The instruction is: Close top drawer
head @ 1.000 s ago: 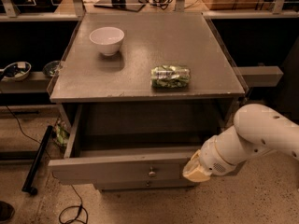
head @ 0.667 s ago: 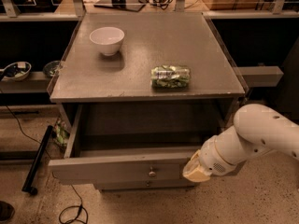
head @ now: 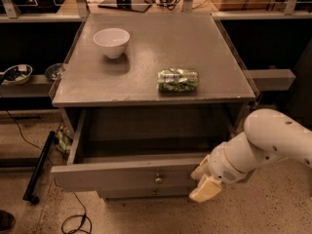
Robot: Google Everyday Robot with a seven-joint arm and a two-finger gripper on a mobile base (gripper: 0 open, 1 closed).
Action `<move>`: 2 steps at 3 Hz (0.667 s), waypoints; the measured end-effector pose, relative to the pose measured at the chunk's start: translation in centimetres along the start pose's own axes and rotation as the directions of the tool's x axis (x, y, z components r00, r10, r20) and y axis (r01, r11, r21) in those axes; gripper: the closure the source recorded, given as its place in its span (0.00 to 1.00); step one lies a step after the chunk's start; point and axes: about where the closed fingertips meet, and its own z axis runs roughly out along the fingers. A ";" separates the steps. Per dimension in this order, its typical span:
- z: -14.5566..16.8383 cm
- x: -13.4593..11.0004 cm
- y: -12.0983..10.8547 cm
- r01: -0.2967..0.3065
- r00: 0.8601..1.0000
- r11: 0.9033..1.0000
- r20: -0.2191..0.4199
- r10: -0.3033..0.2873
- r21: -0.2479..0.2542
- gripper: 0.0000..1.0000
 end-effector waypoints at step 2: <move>0.0 0.0 0.0 0.000 1.000 1.000 0.000 0.000 0.000 0.00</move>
Offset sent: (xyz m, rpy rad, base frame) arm 0.0000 0.0000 0.0000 0.0000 0.0000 0.0000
